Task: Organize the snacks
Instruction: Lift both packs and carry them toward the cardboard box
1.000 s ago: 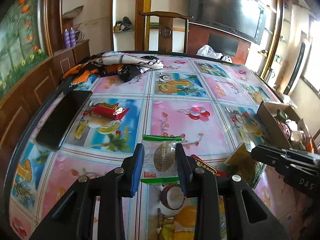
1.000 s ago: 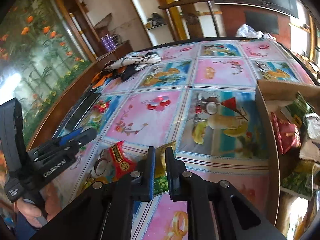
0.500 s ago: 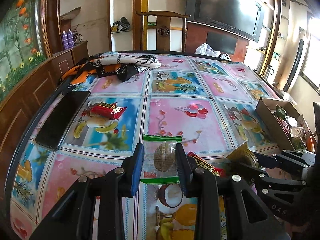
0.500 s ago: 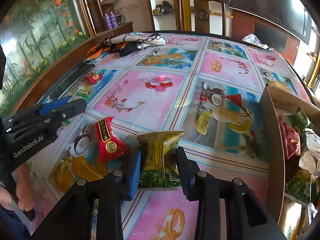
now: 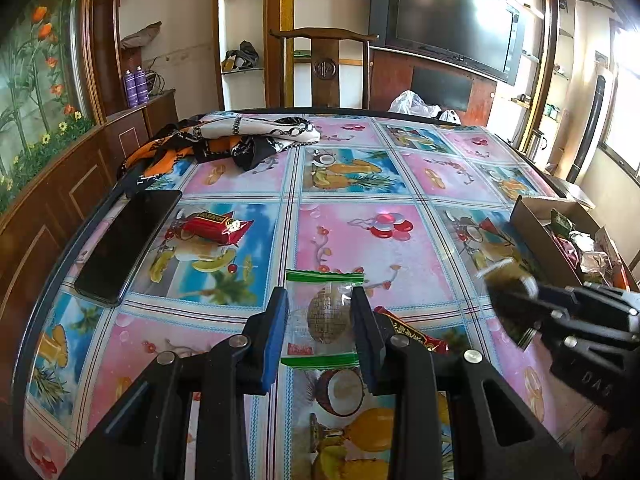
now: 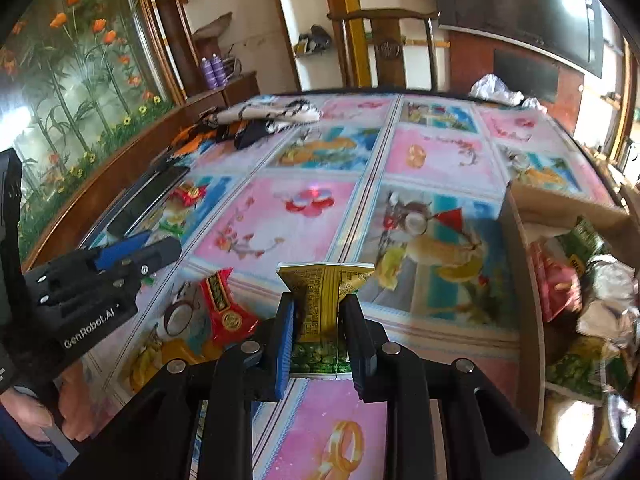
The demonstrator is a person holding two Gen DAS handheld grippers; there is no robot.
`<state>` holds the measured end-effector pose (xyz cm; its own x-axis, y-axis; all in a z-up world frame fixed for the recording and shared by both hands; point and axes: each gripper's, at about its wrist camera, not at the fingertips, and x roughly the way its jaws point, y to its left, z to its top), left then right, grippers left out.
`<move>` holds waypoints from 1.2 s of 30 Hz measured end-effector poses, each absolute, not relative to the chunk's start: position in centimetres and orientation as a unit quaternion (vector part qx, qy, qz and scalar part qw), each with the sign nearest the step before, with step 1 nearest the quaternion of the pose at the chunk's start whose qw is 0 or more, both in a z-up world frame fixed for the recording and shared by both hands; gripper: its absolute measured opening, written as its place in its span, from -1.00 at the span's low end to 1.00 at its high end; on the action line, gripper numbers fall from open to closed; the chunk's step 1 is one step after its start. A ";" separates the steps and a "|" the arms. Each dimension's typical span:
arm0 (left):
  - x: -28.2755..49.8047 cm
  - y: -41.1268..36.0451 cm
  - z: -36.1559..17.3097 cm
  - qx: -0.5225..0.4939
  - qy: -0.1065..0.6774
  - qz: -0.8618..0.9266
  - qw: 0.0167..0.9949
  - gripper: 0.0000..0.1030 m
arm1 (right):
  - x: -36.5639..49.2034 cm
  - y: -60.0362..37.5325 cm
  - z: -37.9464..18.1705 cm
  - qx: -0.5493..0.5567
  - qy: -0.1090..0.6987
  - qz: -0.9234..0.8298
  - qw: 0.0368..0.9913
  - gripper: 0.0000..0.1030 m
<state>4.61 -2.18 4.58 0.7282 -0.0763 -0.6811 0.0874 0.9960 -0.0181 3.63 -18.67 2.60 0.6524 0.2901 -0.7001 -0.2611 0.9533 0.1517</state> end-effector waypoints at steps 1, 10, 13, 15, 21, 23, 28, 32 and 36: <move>4.6 -2.2 4.6 0.008 0.365 -0.044 0.930 -0.41 | 3.5 -18.8 2.9 0.016 0.381 0.146 0.913 -0.50; 4.3 -2.7 4.8 0.024 0.356 -0.040 0.933 -0.41 | 3.7 -19.7 3.5 0.029 0.369 0.133 0.919 -0.50; 4.3 -2.9 4.8 0.029 0.353 -0.038 0.934 -0.41 | 3.6 -19.8 3.8 0.032 0.365 0.135 0.921 -0.50; 4.2 -3.0 4.8 0.031 0.351 -0.038 0.935 -0.41 | 3.4 -20.0 3.9 0.037 0.362 0.136 0.921 -0.49; 3.9 -3.7 4.8 0.042 0.341 -0.030 0.939 -0.41 | 3.1 -21.1 4.9 0.055 0.349 0.136 0.925 -0.49; 3.8 -3.9 5.0 0.043 0.337 -0.031 0.940 -0.41 | 3.0 -21.5 5.2 0.061 0.345 0.137 0.927 -0.50; 3.6 -4.4 5.4 0.041 0.331 -0.034 0.942 -0.41 | 2.7 -23.2 6.0 0.083 0.333 0.132 0.930 -0.49; 3.4 -5.1 5.7 0.035 0.327 -0.044 0.943 -0.41 | 2.5 -24.7 6.6 0.099 0.323 0.126 0.933 -0.50; 3.0 -5.6 6.2 0.022 0.322 -0.066 0.944 -0.41 | 2.1 -26.5 7.0 0.120 0.315 0.119 0.934 -0.50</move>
